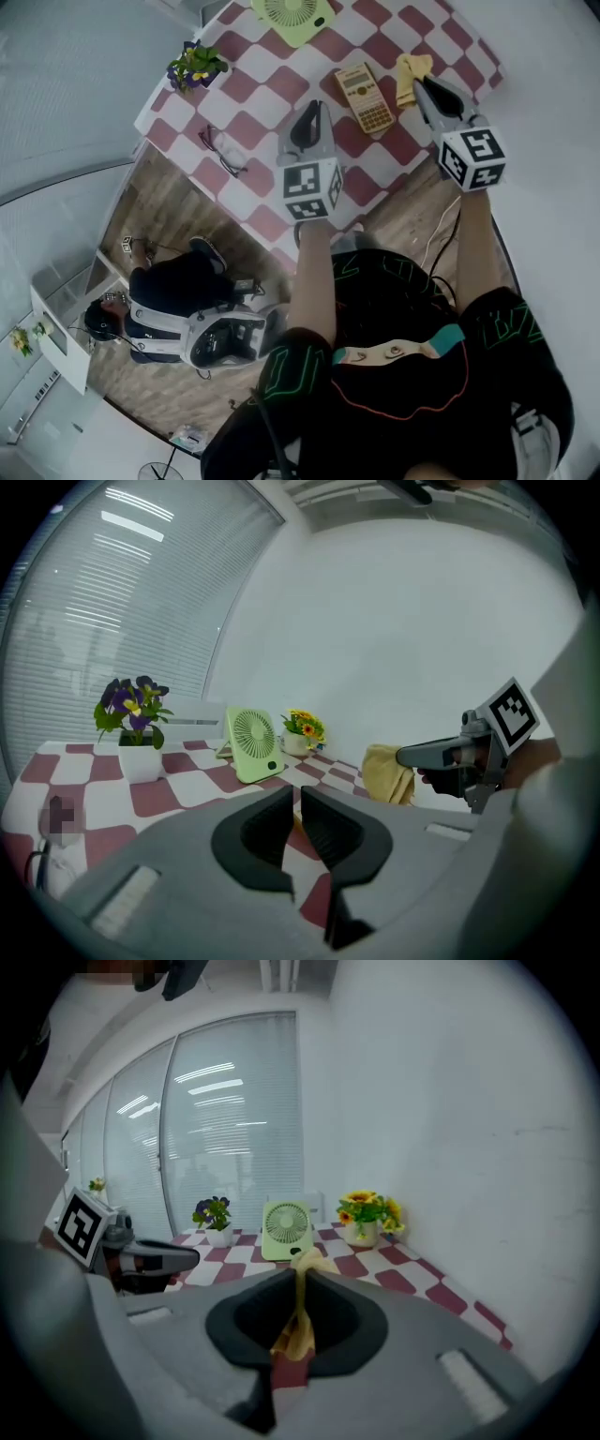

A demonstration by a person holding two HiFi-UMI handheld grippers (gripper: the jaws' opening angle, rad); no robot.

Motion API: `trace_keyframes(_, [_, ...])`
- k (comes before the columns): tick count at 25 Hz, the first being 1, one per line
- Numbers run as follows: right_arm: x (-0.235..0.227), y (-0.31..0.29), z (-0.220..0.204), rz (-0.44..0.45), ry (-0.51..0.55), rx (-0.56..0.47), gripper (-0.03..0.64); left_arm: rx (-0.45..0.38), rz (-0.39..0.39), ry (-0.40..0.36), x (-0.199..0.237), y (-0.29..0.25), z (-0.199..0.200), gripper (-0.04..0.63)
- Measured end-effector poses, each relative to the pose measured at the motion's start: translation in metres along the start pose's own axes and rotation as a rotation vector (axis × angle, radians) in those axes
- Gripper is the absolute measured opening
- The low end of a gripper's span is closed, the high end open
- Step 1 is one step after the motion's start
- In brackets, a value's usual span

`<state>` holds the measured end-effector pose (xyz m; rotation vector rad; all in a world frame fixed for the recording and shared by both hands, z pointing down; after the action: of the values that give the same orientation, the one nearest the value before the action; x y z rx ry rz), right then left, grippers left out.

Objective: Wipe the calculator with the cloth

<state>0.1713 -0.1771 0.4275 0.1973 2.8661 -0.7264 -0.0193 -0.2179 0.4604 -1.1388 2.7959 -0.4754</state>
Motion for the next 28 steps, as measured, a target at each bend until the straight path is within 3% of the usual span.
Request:
trace_keyframes(10, [0.028, -0.079, 0.000, 0.192, 0.319, 0.199, 0.034, 0.018, 0.046, 0.063, 0.026, -0.025, -0.002, 0.014])
trace_keyframes(21, [0.064, -0.134, -0.037, 0.429, 0.695, 0.340, 0.034, 0.040, 0.230, 0.113, 0.028, -0.005, -0.010, 0.014])
trace_keyframes(28, [0.083, -0.120, -0.073, 0.613, 0.790, 0.432, 0.034, 0.039, 0.334, 0.156, 0.011, 0.011, -0.021, 0.014])
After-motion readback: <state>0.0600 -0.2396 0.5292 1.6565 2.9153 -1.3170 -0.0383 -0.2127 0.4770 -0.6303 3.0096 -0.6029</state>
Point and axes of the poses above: the fingertips, and each gripper's own axes: y backward along the fingers, x to its left, z out of its top, the point moved 2 cm from there along y, backward along the fingers, and after that the axes turned 13 degrees about -y, right-handed, at the moved point
